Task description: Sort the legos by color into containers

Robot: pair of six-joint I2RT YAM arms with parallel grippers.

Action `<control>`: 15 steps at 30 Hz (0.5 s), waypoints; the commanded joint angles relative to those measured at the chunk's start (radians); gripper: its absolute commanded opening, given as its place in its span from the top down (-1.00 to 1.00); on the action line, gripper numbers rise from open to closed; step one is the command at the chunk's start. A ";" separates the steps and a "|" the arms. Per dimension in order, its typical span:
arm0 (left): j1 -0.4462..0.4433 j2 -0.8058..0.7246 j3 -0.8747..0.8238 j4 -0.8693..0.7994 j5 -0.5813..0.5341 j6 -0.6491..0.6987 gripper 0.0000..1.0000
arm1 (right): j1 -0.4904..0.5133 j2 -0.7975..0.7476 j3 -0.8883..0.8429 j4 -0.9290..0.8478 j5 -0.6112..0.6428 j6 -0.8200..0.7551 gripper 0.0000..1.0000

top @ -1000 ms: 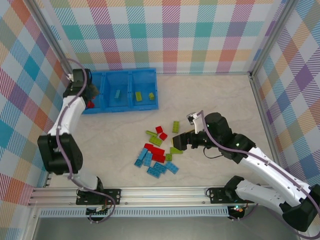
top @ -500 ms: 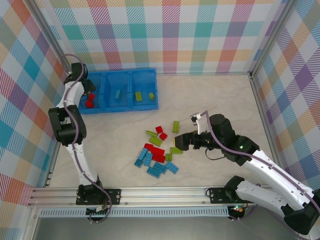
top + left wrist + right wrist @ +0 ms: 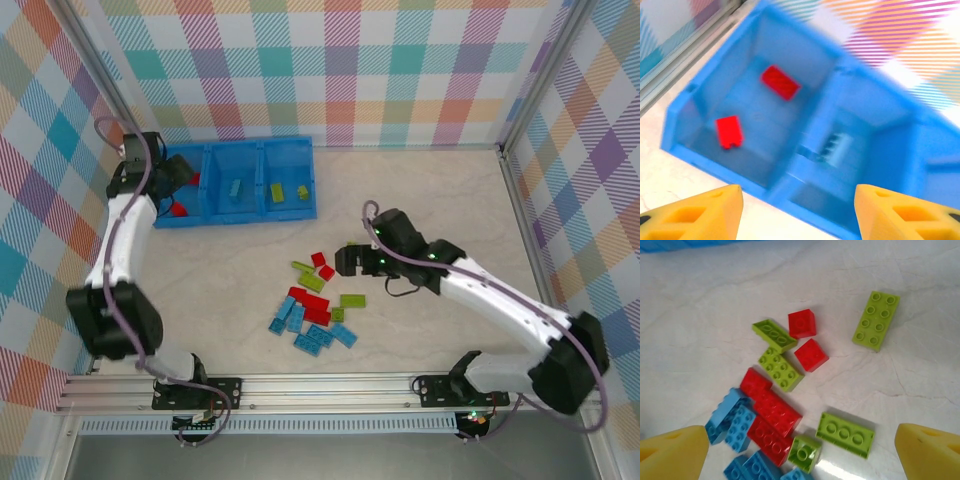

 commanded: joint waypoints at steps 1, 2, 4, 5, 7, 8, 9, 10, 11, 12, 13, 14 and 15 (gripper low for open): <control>-0.172 -0.192 -0.060 -0.011 0.029 0.110 -0.22 | -0.009 0.125 0.074 0.008 0.094 -0.006 -0.86; -0.232 -0.244 -0.084 -0.017 0.044 0.167 -0.22 | -0.021 0.179 0.110 -0.011 0.128 0.008 -0.83; -0.340 -0.329 -0.126 -0.032 0.097 0.273 -0.21 | -0.043 0.270 0.169 -0.032 0.174 0.035 -0.82; -0.396 -0.368 -0.143 -0.050 0.126 0.335 -0.22 | -0.051 0.311 0.191 -0.031 0.190 0.041 -0.81; -0.486 -0.427 -0.167 -0.115 0.145 0.435 -0.23 | -0.063 0.374 0.218 -0.011 0.204 0.052 -0.81; -0.526 -0.453 -0.179 -0.154 0.141 0.480 -0.24 | -0.068 0.405 0.230 0.004 0.201 0.052 -0.81; -0.556 -0.478 -0.197 -0.186 0.141 0.520 -0.24 | -0.075 0.437 0.245 0.016 0.195 0.053 -0.80; -0.583 -0.502 -0.220 -0.203 0.145 0.552 -0.24 | -0.081 0.464 0.256 0.024 0.187 0.055 -0.79; -0.607 -0.531 -0.258 -0.206 0.160 0.581 -0.25 | -0.087 0.494 0.271 0.034 0.177 0.056 -0.77; -0.626 -0.564 -0.308 -0.195 0.185 0.611 -0.28 | -0.092 0.528 0.282 0.044 0.166 0.058 -0.73; -0.639 -0.590 -0.349 -0.182 0.208 0.631 -0.31 | -0.097 0.555 0.294 0.053 0.157 0.062 -0.71; -0.652 -0.612 -0.391 -0.174 0.231 0.644 -0.35 | -0.103 0.585 0.306 0.060 0.148 0.062 -0.66; -0.662 -0.622 -0.420 -0.177 0.248 0.654 -0.38 | -0.108 0.613 0.318 0.061 0.143 0.065 -0.61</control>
